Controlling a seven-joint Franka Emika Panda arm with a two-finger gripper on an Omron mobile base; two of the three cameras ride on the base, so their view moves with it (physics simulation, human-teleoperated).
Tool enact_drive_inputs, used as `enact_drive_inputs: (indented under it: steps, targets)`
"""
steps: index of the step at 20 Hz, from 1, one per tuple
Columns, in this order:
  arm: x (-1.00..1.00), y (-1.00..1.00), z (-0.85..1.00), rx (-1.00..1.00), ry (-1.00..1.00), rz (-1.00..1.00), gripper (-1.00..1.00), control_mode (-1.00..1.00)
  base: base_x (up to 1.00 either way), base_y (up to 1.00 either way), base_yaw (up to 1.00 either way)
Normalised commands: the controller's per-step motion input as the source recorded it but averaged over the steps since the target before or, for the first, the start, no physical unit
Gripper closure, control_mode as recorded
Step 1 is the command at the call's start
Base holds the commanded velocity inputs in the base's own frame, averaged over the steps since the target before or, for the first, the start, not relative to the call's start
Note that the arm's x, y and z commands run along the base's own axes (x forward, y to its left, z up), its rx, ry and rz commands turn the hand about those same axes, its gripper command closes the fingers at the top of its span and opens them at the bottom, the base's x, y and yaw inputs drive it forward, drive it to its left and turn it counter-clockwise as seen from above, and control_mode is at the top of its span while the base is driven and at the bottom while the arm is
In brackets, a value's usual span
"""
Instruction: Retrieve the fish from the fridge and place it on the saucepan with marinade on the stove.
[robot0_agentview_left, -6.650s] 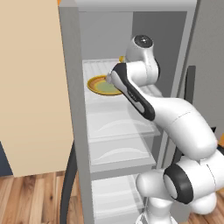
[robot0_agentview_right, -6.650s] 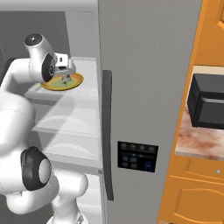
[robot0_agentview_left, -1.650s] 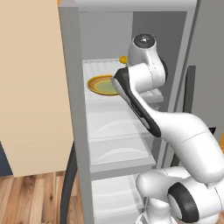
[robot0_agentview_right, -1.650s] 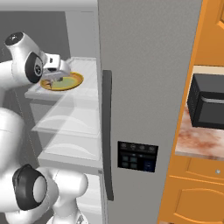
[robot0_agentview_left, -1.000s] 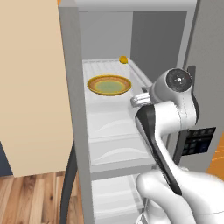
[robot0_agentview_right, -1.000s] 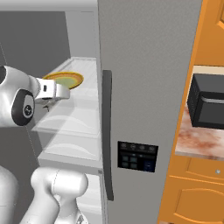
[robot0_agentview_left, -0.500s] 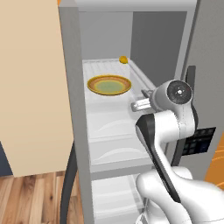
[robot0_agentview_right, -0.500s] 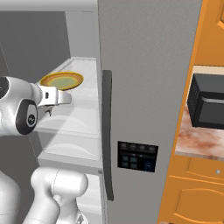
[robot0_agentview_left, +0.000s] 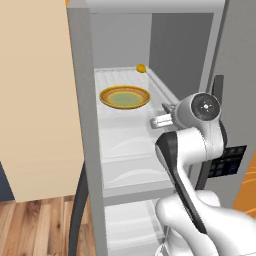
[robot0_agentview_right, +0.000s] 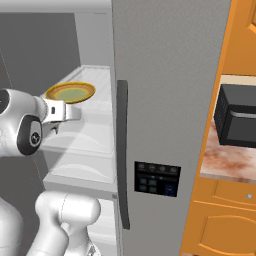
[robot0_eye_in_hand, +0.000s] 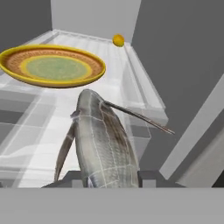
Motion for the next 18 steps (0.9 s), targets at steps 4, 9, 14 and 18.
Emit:
enact_drive_inputs:
  steps: [4,9,14,18]
  targets:
    - [-0.21,-0.03,-0.10,0.00,0.02,0.00,1.00,1.00,-0.74,-0.22,0.00]
    - [0.00,0.00,0.00,0.00,0.00,0.00,1.00,1.00,-0.83,-0.51,-0.02]
    - [0.00,0.00,0.00,0.00,0.00,0.00,1.00,1.00,-0.04,-0.96,-0.12]
    - [0.00,0.00,0.00,0.00,0.00,0.00,1.00,1.00,0.31,-1.00,-0.12]
